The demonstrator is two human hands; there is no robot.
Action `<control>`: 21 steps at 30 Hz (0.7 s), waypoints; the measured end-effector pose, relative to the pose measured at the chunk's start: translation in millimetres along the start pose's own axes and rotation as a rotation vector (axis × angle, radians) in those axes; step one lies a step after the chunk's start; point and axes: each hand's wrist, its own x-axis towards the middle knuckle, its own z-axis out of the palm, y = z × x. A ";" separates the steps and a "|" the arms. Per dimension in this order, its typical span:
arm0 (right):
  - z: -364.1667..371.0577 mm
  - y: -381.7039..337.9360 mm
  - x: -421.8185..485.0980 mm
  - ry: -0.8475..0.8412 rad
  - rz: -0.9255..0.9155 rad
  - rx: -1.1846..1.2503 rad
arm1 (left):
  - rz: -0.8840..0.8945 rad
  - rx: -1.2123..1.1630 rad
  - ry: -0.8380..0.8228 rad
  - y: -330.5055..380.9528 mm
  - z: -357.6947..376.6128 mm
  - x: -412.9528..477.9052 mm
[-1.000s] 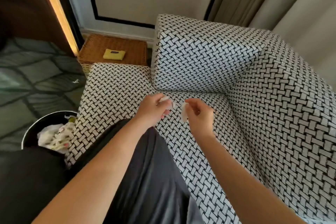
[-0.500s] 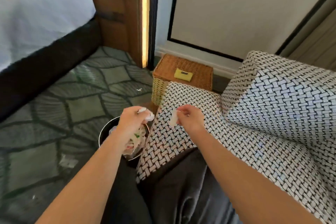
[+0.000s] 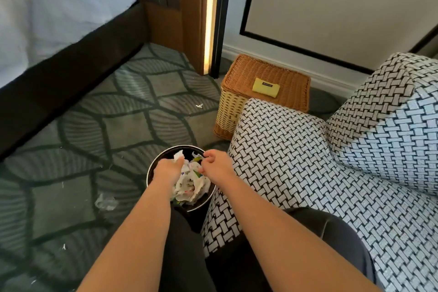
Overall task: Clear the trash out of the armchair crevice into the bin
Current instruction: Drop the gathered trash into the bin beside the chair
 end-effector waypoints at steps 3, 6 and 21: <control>-14.7 2.6 -2.8 -0.022 -0.024 0.035 | 0.023 0.075 -0.030 1.5 0.2 -3.8; -38.1 3.2 -12.2 -0.018 -0.051 -0.029 | 0.097 0.144 -0.066 5.9 1.3 -16.5; -205.4 55.9 -169.5 0.170 -0.233 -0.255 | 0.745 0.131 -0.453 82.0 40.9 -229.9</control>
